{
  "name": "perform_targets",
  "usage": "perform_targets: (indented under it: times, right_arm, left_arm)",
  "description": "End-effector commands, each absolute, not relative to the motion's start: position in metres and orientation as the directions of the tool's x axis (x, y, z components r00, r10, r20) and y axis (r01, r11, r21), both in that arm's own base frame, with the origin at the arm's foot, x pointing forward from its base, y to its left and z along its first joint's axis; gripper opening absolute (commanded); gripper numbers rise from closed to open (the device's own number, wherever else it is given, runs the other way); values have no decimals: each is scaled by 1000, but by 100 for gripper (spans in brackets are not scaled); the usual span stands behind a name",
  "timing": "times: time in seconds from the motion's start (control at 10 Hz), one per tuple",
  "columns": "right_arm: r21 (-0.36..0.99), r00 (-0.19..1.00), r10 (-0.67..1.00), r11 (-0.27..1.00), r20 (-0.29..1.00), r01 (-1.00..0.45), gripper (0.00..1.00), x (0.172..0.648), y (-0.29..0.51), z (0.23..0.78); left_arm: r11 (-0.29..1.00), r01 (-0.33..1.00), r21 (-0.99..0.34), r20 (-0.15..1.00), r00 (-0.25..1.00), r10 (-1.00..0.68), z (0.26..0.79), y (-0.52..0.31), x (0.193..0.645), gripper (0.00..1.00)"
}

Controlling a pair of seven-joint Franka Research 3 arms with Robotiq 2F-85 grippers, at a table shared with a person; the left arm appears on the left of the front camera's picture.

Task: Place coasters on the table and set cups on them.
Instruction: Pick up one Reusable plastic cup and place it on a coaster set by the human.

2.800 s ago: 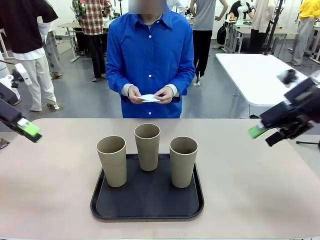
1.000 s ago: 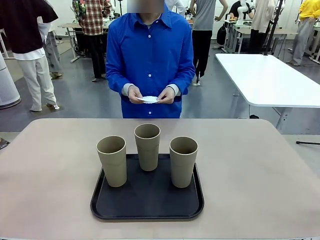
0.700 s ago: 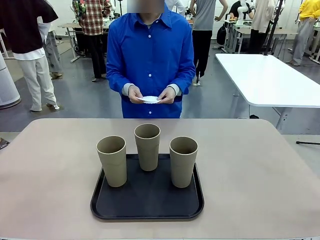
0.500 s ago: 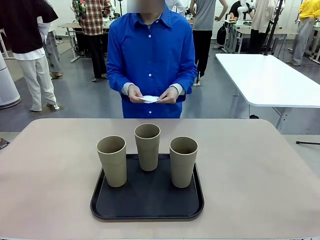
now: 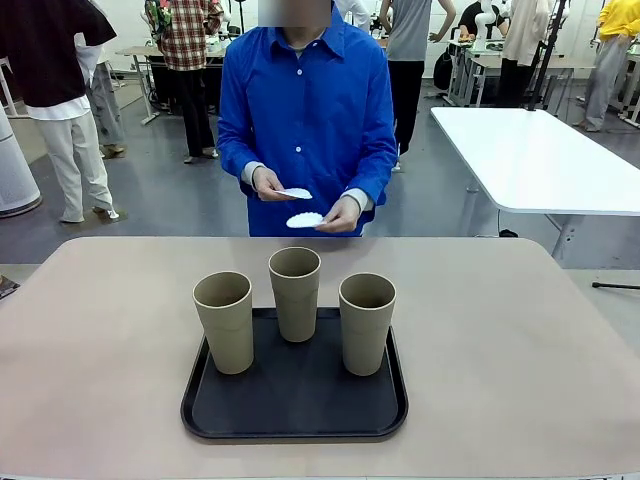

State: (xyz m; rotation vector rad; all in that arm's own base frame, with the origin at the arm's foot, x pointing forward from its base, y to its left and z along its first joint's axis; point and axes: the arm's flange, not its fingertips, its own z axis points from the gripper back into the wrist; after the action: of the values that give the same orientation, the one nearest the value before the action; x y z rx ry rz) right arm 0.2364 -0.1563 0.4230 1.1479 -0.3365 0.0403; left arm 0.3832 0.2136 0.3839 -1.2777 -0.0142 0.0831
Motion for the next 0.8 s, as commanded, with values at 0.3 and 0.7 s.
perform_targets:
  times: [0.3, 0.7]
  right_arm:
    - [892, 947, -144, 402, 286, -208, 100, 237, -157, 422]
    - [892, 947, -144, 402, 286, -208, 100, 237, -157, 422]
  left_arm:
    - [287, -52, -956, -33, 997, 72, 385, 214, 383, 100]
    - [287, -52, -956, -33, 997, 72, 385, 214, 383, 100]
